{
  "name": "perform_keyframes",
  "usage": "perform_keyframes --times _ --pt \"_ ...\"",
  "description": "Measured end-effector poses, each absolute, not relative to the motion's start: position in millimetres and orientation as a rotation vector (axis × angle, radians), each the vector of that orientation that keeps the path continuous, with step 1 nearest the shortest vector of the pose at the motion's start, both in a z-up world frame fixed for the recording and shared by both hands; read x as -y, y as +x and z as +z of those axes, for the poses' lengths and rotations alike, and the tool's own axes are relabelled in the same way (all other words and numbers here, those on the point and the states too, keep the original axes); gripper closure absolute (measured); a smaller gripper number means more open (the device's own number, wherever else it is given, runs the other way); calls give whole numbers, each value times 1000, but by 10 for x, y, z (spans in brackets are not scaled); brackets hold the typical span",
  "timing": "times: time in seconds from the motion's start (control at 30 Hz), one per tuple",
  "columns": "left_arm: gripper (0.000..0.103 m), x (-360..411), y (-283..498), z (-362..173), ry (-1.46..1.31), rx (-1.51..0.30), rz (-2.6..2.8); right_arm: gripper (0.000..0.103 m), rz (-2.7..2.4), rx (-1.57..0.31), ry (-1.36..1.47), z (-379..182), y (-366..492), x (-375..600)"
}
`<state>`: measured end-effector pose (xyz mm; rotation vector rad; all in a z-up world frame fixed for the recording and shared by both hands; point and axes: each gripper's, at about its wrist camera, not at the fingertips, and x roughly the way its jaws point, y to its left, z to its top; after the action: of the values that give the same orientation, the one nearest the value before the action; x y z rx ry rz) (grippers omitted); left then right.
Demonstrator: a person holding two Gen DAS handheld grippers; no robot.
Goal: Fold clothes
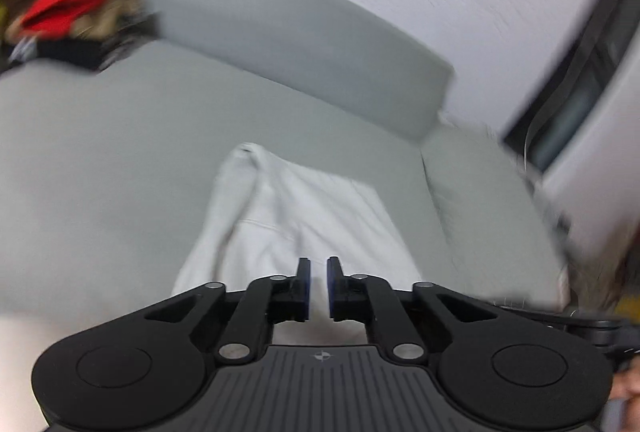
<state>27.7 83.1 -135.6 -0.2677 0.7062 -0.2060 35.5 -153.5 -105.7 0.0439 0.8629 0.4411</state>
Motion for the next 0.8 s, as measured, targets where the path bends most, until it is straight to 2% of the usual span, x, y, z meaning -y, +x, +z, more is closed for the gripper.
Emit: perform_keyframes --times 0.1,0.2,0.23,0.33,0.4,0.5,0.6,0.63,0.67,0.7,0.8 --pt "103 -715 424 -1647 -120 -872 -119 75 475 -860 -180 -1256 218 1318" --pt "103 -832 365 -1591 -139 -943 -96 78 487 -863 -343 -1295 -26 1362" --pt "103 -873 349 -1562 -141 -964 -91 74 471 -894 -360 -1284 -56 1423" --pt "103 -1004 272 -1458 -187 -996 -104 76 439 -1000 -356 -1259 -66 1638" --pt "102 -1055 194 -1359 -242 -963 -148 72 422 -992 -298 -1186 -24 1771" --pt "102 -1040 142 -1184 -328 -889 -232 62 430 -944 -97 -999 182 1923" --pt "101 -921 342 -1049 -323 -818 -284 62 456 -907 139 -889 482 2069" --pt "101 -881 439 -1038 -305 -805 -282 65 460 -897 188 -905 624 2074" --pt "101 -855 560 -1035 -295 -795 -273 77 464 -883 217 -937 762 2059" --pt "101 -846 681 -1050 -300 -784 -272 81 482 -880 241 -986 895 2003" --pt "103 -862 1009 -1130 -319 -746 -287 83 580 -928 379 -1241 1293 1876"
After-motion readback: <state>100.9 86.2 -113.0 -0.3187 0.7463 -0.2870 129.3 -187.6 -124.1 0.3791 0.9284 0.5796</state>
